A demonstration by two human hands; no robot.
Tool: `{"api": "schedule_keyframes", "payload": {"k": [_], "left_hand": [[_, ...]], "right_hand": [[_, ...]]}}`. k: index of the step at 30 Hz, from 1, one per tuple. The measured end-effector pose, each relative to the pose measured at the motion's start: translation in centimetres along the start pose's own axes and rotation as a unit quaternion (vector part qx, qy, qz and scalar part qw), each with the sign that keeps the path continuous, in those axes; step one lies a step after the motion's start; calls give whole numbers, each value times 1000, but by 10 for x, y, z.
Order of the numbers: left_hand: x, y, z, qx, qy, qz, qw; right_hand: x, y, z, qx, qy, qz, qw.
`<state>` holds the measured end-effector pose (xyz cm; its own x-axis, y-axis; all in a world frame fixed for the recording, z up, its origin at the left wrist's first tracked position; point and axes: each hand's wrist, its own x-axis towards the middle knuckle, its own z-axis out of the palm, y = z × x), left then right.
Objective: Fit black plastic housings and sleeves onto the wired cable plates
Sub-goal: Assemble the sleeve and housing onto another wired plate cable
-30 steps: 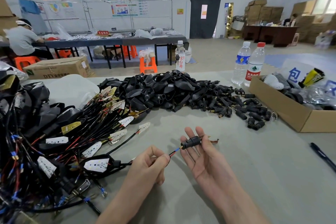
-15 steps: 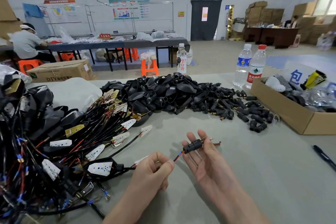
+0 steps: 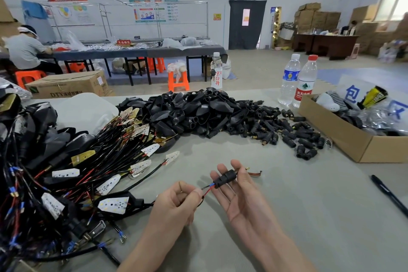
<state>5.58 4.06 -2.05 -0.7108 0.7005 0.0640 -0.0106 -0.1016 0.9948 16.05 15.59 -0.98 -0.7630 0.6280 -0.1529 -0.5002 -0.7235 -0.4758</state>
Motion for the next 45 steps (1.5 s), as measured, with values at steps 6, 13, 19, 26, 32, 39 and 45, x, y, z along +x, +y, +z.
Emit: {"api": "schedule_keyframes", "payload": {"k": [6, 13, 19, 26, 32, 39, 45], "left_hand": [[-7, 0, 7, 48, -23, 70, 996], [-5, 5, 6, 5, -2, 72, 997], [-4, -2, 5, 53, -7, 102, 993], [-4, -10, 4, 158, 7, 136, 978], [-3, -9, 5, 147, 8, 144, 979], [-4, -13, 3, 165, 14, 150, 975], [-6, -14, 1, 209, -6, 148, 967]], "right_hand": [[-6, 13, 4, 18, 1, 21, 1000], [-4, 7, 5, 36, 27, 1, 999], [-4, 7, 4, 53, 37, 3, 998], [-7, 10, 5, 42, 14, 23, 999], [-10, 15, 7, 50, -9, 46, 998], [-5, 14, 4, 34, -9, 53, 998], [-1, 4, -1, 45, 11, 19, 999]]}}
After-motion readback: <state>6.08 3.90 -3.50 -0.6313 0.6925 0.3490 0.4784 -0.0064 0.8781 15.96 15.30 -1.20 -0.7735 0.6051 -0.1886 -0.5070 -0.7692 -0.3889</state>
